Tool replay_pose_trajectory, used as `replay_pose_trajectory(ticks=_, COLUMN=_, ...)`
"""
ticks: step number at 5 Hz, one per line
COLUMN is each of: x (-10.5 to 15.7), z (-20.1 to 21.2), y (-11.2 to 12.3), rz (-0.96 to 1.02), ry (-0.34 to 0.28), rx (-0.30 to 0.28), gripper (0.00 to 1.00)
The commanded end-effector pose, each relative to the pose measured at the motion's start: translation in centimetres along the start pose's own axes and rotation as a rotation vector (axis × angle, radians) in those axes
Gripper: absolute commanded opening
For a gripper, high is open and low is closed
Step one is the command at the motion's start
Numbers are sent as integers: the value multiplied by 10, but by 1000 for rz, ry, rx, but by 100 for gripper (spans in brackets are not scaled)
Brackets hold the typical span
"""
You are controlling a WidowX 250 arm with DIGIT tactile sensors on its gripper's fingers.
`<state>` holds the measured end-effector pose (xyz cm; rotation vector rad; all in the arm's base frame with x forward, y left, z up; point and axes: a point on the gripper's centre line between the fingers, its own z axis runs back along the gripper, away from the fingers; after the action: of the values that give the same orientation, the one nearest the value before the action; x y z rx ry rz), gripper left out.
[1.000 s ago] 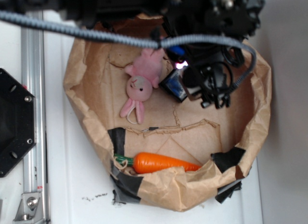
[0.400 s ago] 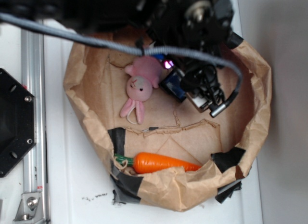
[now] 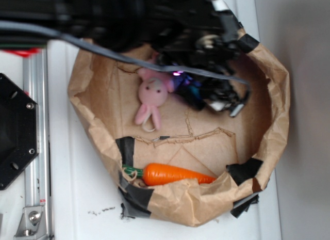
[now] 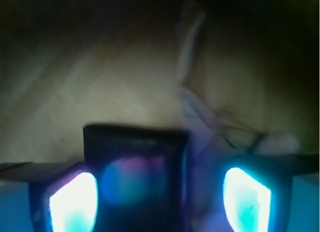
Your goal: Grab the black box.
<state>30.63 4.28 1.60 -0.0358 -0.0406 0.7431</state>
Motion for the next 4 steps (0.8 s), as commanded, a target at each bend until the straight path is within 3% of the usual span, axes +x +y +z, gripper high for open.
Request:
replay_pose_trajectory(ticks=1, x=-7, z=-12, y=6, rz=-57, ry=36, rx=8, gripper=0)
replay_pose_trajectory(ticks=2, x=-9, z=28, y=3, rz=-161, ry=51, rx=-63, gripper=0)
replay_pose_trajectory(ticks=3, x=-14, z=65, y=6, rz=-197, ry=-13, rx=-92, gripper=0)
replay_pose_trajectory(ticks=4, x=-16, z=101, y=9, rz=-332, ry=-84, rx=-164, gripper=0)
